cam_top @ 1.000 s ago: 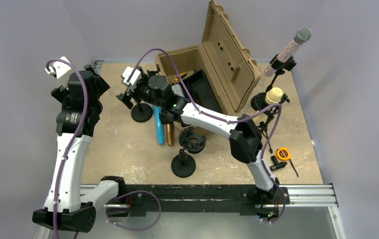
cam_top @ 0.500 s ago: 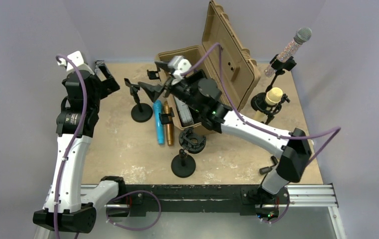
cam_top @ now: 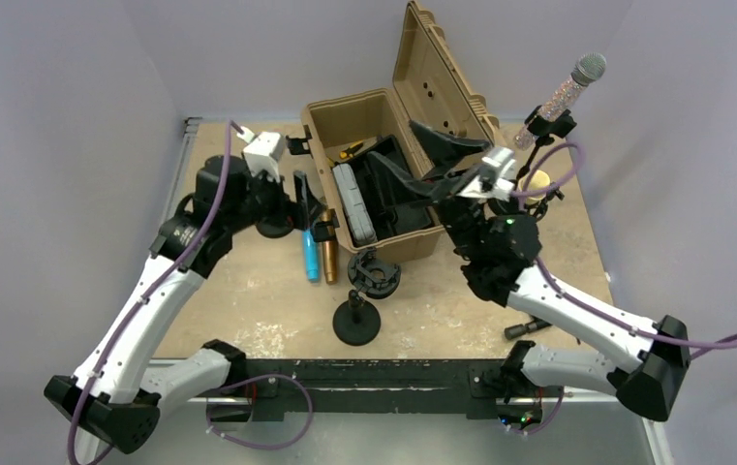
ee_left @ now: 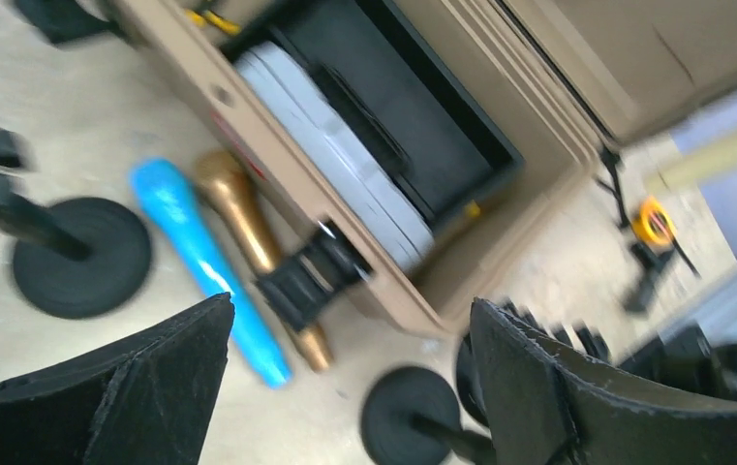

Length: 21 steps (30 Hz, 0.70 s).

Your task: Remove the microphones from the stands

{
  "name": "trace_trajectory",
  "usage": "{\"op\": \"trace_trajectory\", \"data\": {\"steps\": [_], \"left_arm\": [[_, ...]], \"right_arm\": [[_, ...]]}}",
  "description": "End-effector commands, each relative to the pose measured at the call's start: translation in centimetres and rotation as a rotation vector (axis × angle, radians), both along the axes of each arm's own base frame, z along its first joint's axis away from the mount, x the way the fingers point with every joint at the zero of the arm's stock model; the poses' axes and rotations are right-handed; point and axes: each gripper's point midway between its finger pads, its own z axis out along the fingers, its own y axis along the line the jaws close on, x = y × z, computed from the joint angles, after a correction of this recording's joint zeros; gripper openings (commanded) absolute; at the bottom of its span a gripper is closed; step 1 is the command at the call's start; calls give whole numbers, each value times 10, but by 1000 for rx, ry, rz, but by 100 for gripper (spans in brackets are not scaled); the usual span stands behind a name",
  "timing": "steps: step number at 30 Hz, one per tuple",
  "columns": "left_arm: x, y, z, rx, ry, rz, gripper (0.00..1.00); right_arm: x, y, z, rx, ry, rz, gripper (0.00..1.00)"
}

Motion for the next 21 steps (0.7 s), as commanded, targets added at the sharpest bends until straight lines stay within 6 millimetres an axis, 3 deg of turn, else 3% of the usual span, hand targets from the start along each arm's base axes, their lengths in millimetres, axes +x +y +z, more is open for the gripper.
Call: {"op": "trace_trajectory", "data": {"steps": [1, 5, 9, 14, 21], "left_arm": [[-64, -40, -24, -69, 84, -260, 89], [-108, -63, -54, -66, 114, -406, 99], [-129, -81, -79, -31, 117, -448, 100], [-141, -101, -113, 92, 168, -499, 94], [-137, -114, -128, 221, 121, -468, 91]], "right_arm": [[-15, -42, 31, 151, -51, -53, 93], [-26, -58, 40, 184, -75, -58, 93], [-34, -67, 43, 201, -91, -58, 93], [-40, -74, 47, 212, -108, -57, 93], [-46, -84, 49, 231, -121, -69, 93]]}}
